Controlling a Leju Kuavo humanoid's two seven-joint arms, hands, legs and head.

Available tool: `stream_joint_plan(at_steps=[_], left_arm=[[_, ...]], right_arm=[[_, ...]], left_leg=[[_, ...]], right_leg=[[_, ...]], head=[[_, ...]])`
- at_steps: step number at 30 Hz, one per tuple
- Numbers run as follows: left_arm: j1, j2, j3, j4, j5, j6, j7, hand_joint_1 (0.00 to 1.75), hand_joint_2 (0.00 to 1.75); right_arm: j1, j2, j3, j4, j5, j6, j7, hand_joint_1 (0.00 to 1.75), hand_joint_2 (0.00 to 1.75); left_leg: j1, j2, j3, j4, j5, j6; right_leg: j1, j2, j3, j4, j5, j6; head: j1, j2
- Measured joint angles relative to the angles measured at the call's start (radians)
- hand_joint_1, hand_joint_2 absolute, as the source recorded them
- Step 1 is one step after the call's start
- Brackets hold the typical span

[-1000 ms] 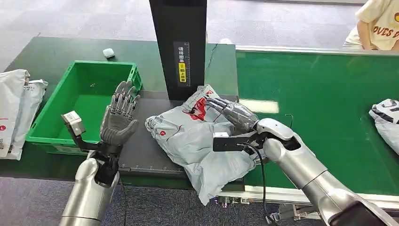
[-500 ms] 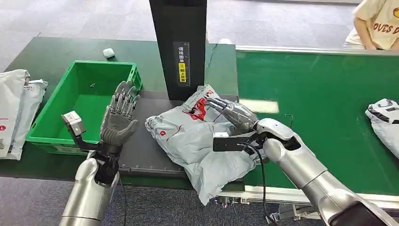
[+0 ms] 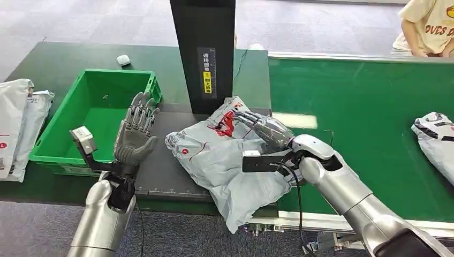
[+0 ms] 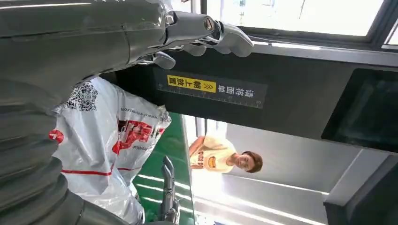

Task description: Moved the parcel from conveyor to table for the left to box.

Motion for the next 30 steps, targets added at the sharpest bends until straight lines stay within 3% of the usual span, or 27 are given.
stream_joint_plan(at_steps=[30], left_arm=[[0.0, 0.0, 0.0, 0.0, 0.0, 0.0, 0.0, 0.0, 1.75]], right_arm=[[0.0, 0.0, 0.0, 0.0, 0.0, 0.0, 0.0, 0.0, 1.75]], left_leg=[[0.0, 0.0, 0.0, 0.0, 0.0, 0.0]], right_leg=[[0.0, 0.0, 0.0, 0.0, 0.0, 0.0]], head=[[0.0, 0.0]])
